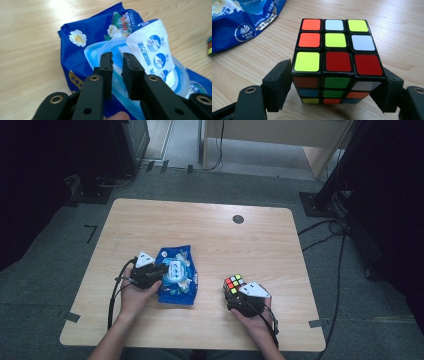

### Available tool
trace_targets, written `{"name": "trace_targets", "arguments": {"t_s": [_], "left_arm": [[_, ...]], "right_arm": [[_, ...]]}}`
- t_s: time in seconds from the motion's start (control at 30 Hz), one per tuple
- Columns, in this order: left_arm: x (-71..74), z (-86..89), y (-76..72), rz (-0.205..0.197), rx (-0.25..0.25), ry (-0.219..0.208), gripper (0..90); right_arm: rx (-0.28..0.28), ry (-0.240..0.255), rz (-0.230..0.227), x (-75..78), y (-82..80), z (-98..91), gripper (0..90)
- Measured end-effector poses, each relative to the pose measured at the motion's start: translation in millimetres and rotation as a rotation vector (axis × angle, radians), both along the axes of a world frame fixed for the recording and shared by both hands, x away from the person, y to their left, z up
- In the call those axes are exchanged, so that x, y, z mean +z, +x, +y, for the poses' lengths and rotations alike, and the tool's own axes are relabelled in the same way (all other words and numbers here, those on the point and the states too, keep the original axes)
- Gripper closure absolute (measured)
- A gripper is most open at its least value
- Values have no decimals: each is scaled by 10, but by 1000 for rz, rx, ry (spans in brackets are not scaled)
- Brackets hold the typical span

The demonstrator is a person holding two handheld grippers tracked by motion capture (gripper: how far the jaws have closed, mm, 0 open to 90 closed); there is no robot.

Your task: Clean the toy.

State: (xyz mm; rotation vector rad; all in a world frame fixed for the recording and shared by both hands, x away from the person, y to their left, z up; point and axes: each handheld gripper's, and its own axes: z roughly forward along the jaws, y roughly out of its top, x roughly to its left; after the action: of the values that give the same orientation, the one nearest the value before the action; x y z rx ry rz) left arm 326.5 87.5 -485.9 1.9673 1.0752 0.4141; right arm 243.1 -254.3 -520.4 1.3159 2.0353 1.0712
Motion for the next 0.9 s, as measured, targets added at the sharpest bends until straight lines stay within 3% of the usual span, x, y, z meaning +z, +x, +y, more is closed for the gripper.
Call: {"name": "trace_targets", "arguments": {"t_s": [0.07,0.1,0.13,0.2,0.3,0.47,0.5,0.53,0.63,0.7,0.83,0.9], "left_arm": [[5,-13,-7,-8,-8,1,765],[22,-18,-17,-11,-36,-29,748],[22,-18,-17,-11,-36,-29,739],[41,-12,-34,-27,-77,-62,712],[25,-3,-29,-20,-123,-70,668],[16,-27,-58,-30,-178,-51,641],[41,-52,-96,-58,-211,-26,606],[41,-52,-96,-58,-211,-26,592],[82,-102,-168,-110,-265,-13,566],[70,-138,-185,-117,-285,-3,554],[38,-179,-190,-104,-308,12,516],[9,-196,-162,-76,-284,29,490]], "right_arm": [[0,1,0,0,0,0,258],[1,2,0,0,0,-1,258],[1,2,0,0,0,-1,258],[1,2,0,0,0,-1,258],[0,3,0,0,1,-3,258],[1,3,0,0,1,-3,258],[0,3,0,0,1,-3,259],[0,3,0,0,1,-3,259],[2,3,0,1,1,-5,258],[1,3,0,1,0,-4,258],[0,4,-2,1,-1,-2,258],[0,4,-2,1,-1,-2,259]]}}
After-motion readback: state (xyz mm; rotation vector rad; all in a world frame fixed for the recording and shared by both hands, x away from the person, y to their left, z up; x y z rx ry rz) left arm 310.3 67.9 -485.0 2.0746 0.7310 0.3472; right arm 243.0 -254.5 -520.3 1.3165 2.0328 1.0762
